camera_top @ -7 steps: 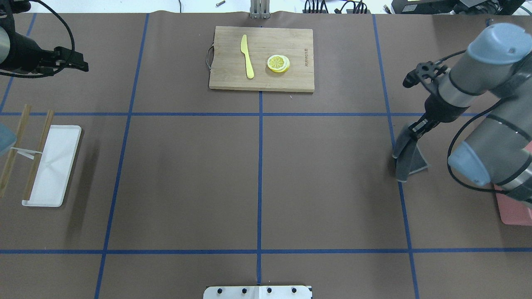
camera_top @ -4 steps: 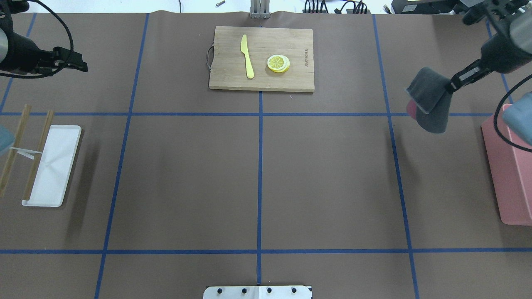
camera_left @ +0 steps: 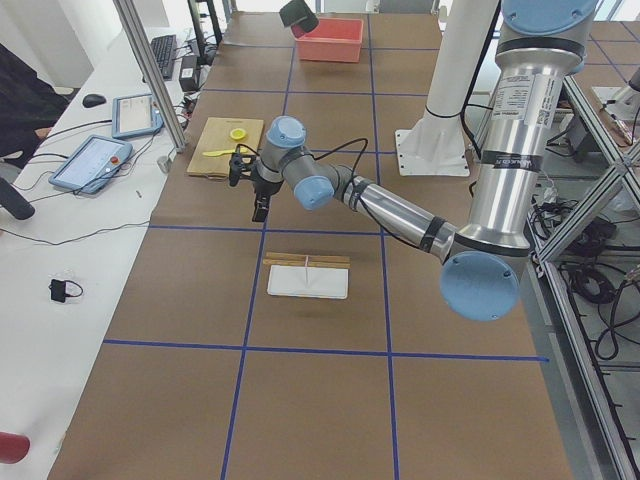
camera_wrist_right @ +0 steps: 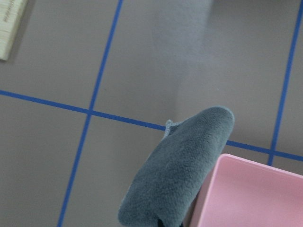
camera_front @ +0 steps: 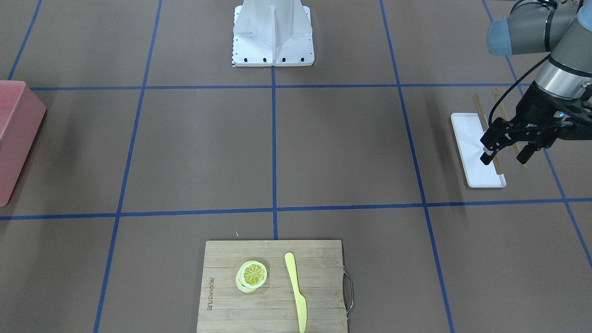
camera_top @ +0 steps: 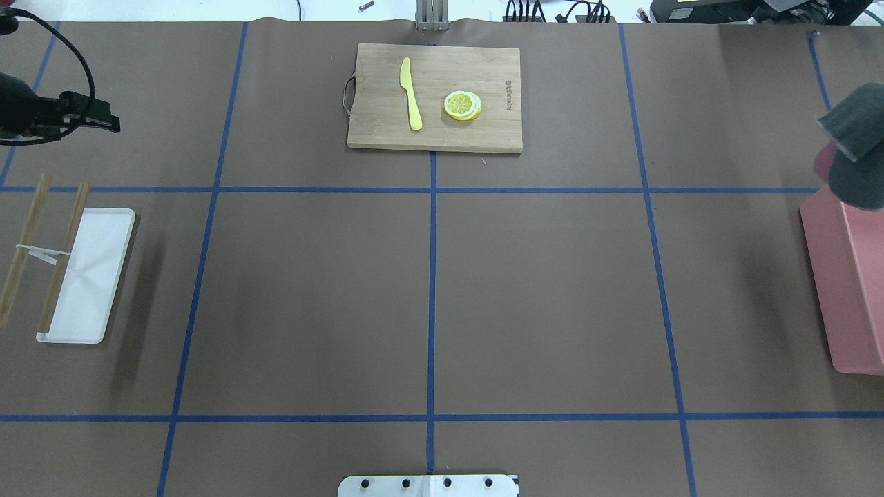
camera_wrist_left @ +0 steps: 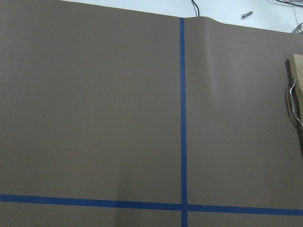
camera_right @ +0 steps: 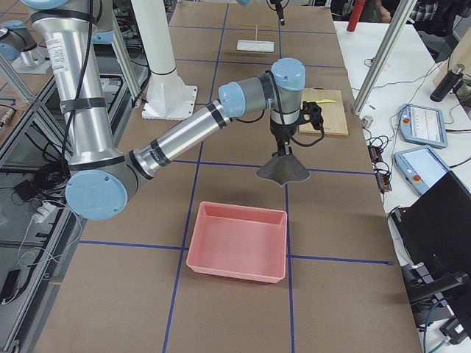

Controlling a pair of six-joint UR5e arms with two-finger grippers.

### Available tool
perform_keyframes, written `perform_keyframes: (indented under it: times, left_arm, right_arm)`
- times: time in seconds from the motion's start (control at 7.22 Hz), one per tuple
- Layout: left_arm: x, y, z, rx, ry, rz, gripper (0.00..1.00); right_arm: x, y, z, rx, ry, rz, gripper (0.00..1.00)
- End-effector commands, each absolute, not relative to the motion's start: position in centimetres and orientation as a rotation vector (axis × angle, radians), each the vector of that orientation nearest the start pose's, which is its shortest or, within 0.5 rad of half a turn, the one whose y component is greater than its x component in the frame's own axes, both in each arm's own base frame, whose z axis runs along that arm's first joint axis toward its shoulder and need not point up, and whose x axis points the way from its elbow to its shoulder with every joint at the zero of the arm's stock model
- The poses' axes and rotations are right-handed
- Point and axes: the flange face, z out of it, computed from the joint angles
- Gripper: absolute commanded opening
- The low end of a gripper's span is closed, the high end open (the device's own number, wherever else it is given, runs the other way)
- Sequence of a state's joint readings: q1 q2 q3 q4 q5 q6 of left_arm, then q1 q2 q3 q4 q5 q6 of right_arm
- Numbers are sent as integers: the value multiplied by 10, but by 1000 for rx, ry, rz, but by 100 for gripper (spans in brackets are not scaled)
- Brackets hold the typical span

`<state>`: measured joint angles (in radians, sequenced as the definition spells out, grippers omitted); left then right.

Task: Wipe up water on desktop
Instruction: 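Lower the cloth into the pink bin and open the right gripper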

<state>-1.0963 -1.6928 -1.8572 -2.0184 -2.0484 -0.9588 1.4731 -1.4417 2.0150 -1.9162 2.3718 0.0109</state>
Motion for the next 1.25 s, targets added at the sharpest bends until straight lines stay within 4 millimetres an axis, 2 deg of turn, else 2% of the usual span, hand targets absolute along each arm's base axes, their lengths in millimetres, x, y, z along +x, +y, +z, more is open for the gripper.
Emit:
perform_keyframes:
  times: [0.0,0.14,0.28,0.42,0.55,0.69,0.83,0.97,1.11]
  left_arm:
    - [126,-522,434,353,842,-263,98]
    - [90,-512,458,358,821,-206,98]
    - [47,-499,481,345,828,-153,98]
    - [7,-486,498,324,848,-108,98]
    - [-15,-471,515,296,819,-79,98]
    - [-17,-460,529,261,802,-58,98]
    - [-19,-450,545,238,791,-45,98]
    - [-20,-443,554,231,780,-26,98]
    - [-22,-435,565,224,771,-1,98]
  right_arm:
    - [40,-467,493,114,-667,-284,0]
    - [48,-457,523,79,-667,-304,0]
    - [53,-451,545,59,-672,-337,0]
    - [54,-446,553,44,-671,-333,0]
    - [53,-444,555,36,-675,-323,0]
    - [53,-434,569,11,-678,-316,0]
    - [52,-430,575,-3,-681,-313,18]
    - [48,-428,582,-21,-689,-314,99]
    - [45,-435,596,-30,-728,-304,100]
